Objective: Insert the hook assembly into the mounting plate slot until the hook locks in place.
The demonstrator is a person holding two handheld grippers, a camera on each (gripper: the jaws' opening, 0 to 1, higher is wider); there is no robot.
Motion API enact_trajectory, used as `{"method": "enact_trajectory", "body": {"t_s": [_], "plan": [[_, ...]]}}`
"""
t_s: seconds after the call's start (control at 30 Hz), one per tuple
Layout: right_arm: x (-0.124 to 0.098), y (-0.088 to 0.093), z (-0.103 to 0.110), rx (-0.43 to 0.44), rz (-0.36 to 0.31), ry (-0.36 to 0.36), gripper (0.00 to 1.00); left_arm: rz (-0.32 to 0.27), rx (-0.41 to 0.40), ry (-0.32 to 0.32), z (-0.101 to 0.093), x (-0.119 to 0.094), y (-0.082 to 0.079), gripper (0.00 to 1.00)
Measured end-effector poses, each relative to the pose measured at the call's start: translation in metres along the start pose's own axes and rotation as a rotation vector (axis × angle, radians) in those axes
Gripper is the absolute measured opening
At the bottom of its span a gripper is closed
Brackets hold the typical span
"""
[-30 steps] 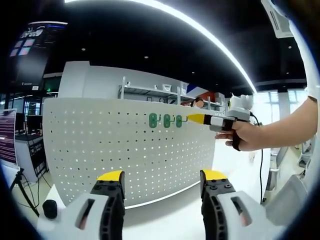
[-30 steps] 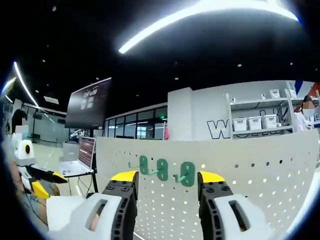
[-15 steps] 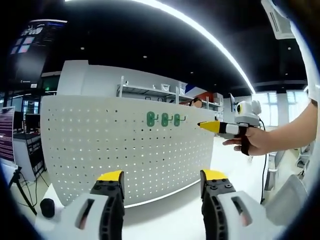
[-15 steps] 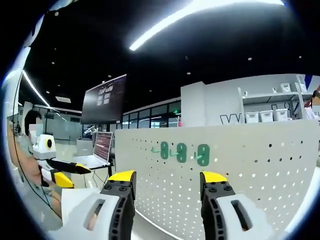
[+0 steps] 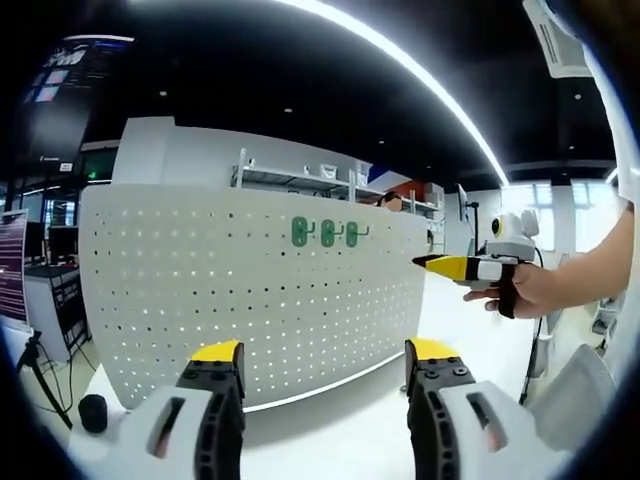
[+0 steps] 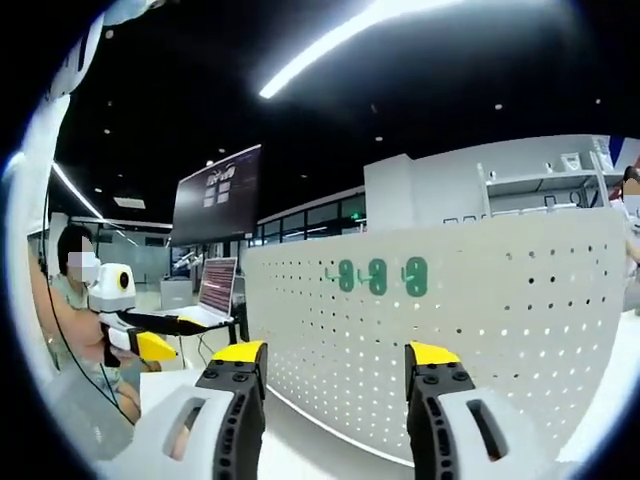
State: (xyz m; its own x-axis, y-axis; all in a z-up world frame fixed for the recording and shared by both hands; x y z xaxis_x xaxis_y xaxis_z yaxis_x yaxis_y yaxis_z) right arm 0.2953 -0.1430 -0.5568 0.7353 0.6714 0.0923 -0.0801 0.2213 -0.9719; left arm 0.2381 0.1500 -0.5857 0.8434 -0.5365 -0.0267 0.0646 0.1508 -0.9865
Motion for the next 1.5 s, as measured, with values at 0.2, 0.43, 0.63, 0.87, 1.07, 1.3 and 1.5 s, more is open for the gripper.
{"method": "enact_trajectory", "body": {"t_s": [0.2, 0.43, 0.63, 0.87, 1.07, 1.3, 1.5], "plan": [[-0.013, 0.007, 0.002, 0.013, 0.003, 0.015, 0.57, -0.001, -0.004, 0.011, -0.002, 0.001, 0.001, 0.68], [-0.028, 0.016, 0.003, 0.026, 0.013, 0.029, 0.58, -0.001, -0.001, 0.017, -0.001, -0.001, 0.002, 0.69], [-0.039, 0.021, 0.004, 0.037, 0.024, 0.042, 0.58, 0.005, -0.011, 0.028, -0.001, -0.005, 0.005, 0.71], [-0.047, 0.025, 0.005, 0.034, 0.034, 0.051, 0.59, 0.014, -0.006, 0.04, -0.002, -0.01, 0.008, 0.72], [-0.053, 0.027, 0.008, 0.043, 0.036, 0.055, 0.6, 0.015, -0.009, 0.045, -0.002, -0.012, 0.009, 0.72], [-0.056, 0.032, 0.008, 0.047, 0.042, 0.061, 0.59, 0.018, 0.003, 0.055, -0.004, -0.011, 0.008, 0.71], [-0.064, 0.042, 0.01, 0.046, 0.069, 0.074, 0.59, 0.021, 0.008, 0.062, -0.004, -0.011, 0.009, 0.71]]}}
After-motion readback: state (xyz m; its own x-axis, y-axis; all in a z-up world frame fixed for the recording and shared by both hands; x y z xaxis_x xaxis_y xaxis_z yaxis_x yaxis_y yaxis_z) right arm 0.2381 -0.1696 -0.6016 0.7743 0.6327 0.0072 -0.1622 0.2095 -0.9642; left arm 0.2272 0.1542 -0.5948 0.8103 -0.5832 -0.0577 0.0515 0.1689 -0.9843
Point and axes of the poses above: the point that each gripper's makers call its tool centre point, and the gripper's own axes: x roughly forward along the fingers, z roughly to its left, y roughly out of its underside, the point moved 9 cm from there along -x, roughly backward along the fingers, and after that the axes turned 12 degrees about x, right-handed, at the moved point
